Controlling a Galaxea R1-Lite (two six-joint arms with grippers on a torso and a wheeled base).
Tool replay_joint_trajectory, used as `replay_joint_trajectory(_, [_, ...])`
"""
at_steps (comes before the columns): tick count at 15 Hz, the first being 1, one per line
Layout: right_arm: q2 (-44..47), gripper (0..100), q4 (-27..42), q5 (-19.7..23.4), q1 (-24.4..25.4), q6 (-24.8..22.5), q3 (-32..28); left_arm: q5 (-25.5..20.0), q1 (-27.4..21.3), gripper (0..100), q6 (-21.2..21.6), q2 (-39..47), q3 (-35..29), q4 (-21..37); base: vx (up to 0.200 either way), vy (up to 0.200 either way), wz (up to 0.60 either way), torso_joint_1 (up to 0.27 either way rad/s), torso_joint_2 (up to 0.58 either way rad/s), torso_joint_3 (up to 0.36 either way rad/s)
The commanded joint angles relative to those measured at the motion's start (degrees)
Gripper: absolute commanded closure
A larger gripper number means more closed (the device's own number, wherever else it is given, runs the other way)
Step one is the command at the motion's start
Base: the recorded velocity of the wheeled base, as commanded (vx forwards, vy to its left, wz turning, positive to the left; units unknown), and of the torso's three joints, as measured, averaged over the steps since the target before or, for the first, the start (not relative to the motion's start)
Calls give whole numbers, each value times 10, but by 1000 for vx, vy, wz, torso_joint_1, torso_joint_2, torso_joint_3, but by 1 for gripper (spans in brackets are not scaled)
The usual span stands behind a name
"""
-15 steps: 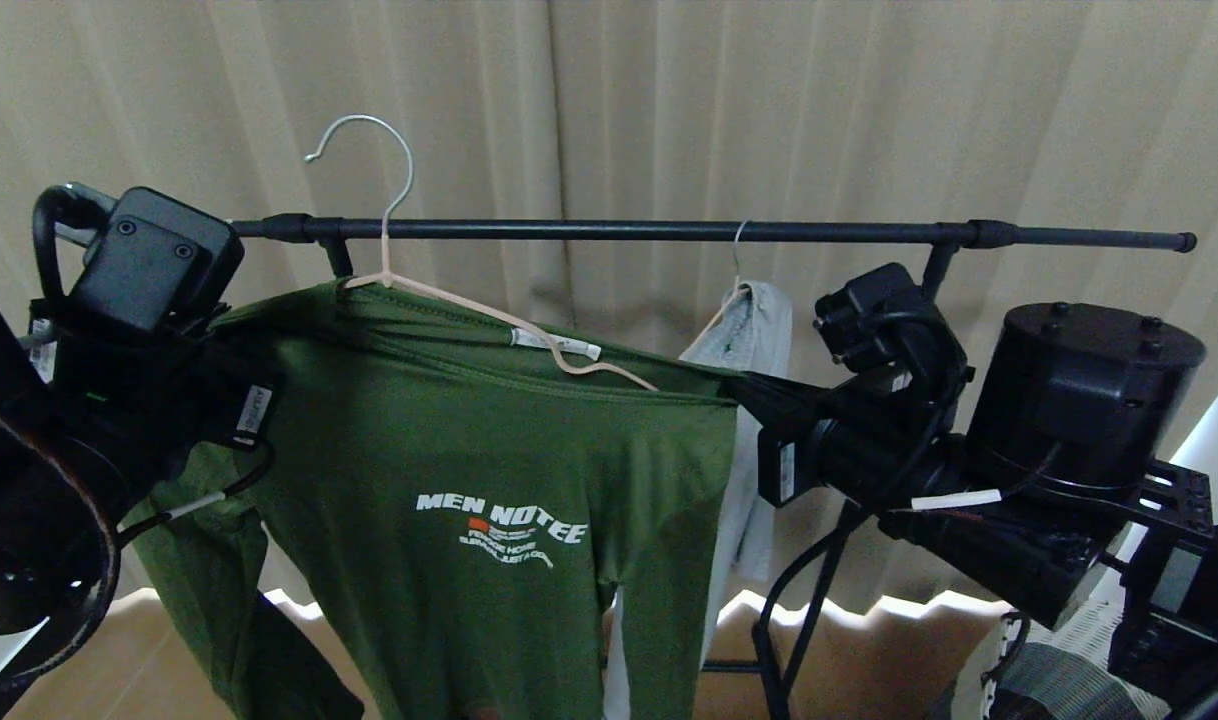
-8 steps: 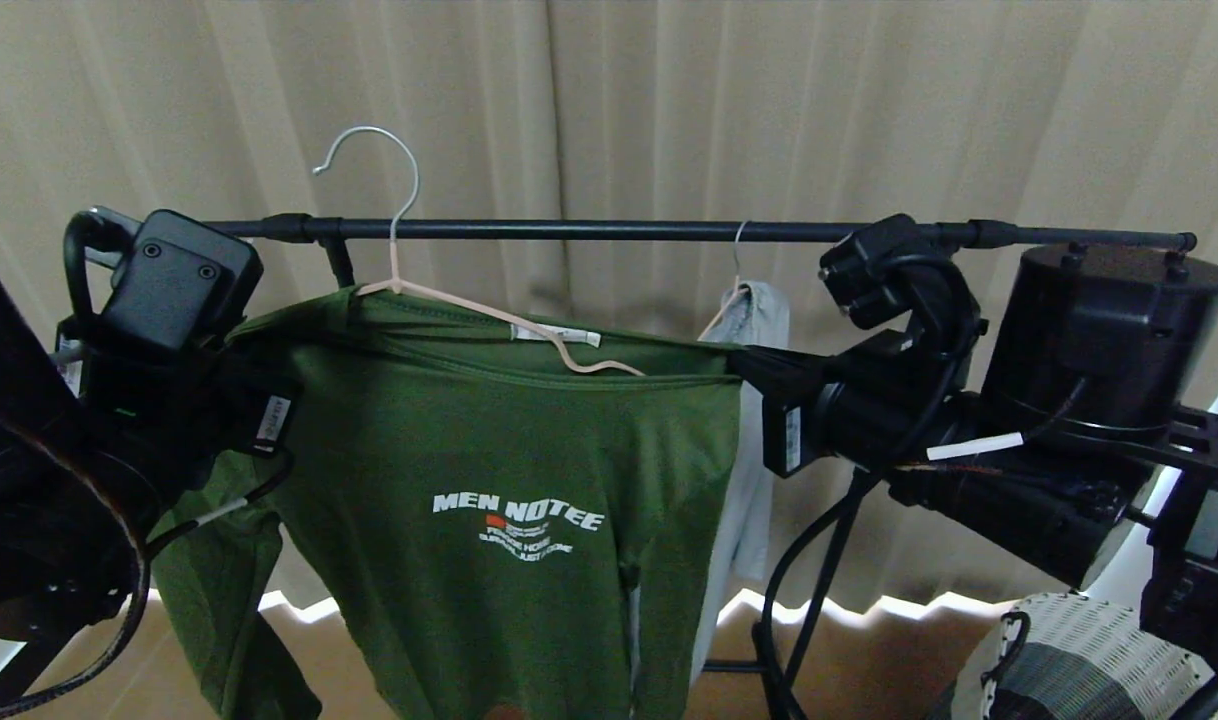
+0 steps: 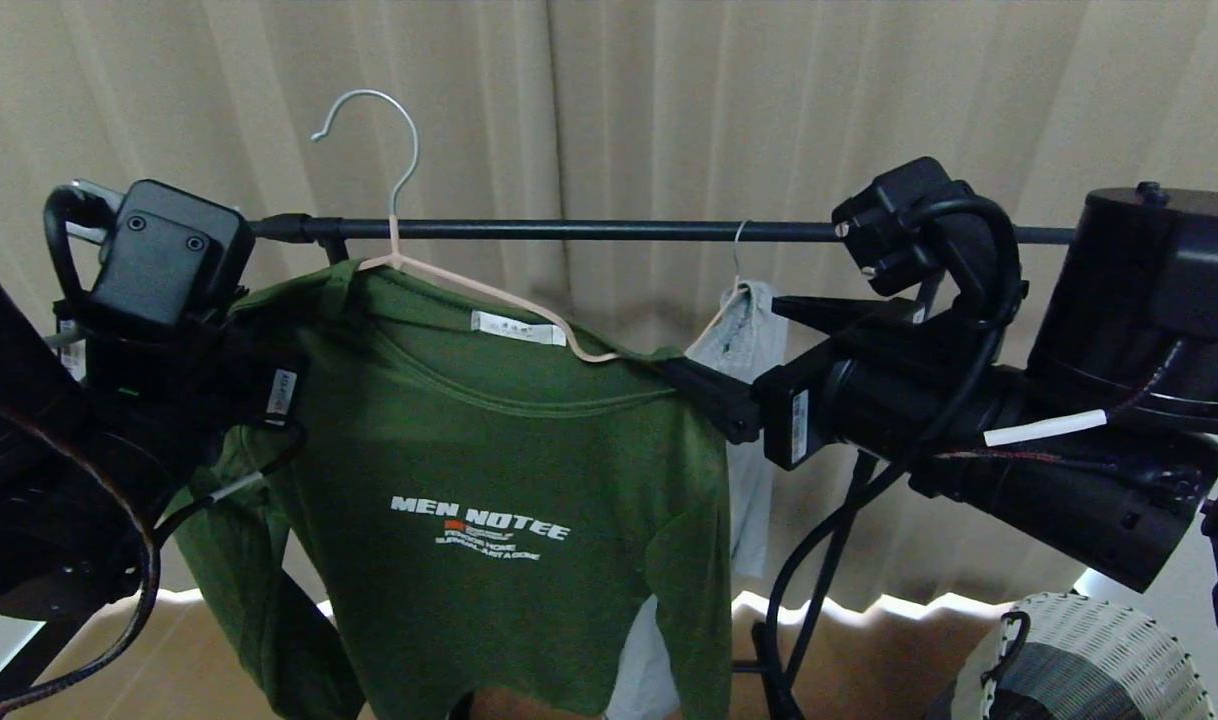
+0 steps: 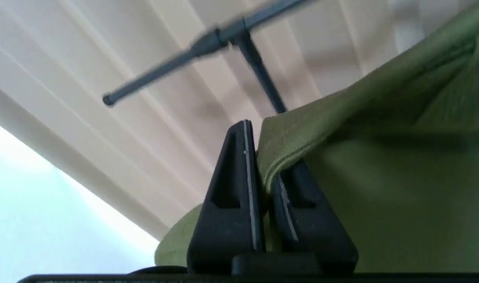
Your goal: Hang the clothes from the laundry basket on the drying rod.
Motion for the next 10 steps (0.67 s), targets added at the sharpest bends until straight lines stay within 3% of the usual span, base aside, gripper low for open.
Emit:
replay_joint_trajectory(1, [5,0,-3,1,8,-19,-8,-2,-2,100,0,11,0,-9,0,0,0,0,0,0])
replay_joint_trajectory(3, [21,0,-4,1,1,-46,-38,-7,0,100,-2,11,0,-13,0,0,0,0,0,0])
replay_joint_trajectory(7, [-3,0,-6,15,-23,-42,-10,-7,12,100,-13,13,0,-13,0,0,0,0,0,0])
replay_joint_trajectory(9, [-46,0,-8,154,-39,-44,46,-7,12,100,-16,20,0,-13,0,0,0,0,0,0])
replay_joint_trajectory(10, [-53,0,-7,185,-50,-46,50,-7,11,100,-16,20,0,-13,0,0,0,0,0,0])
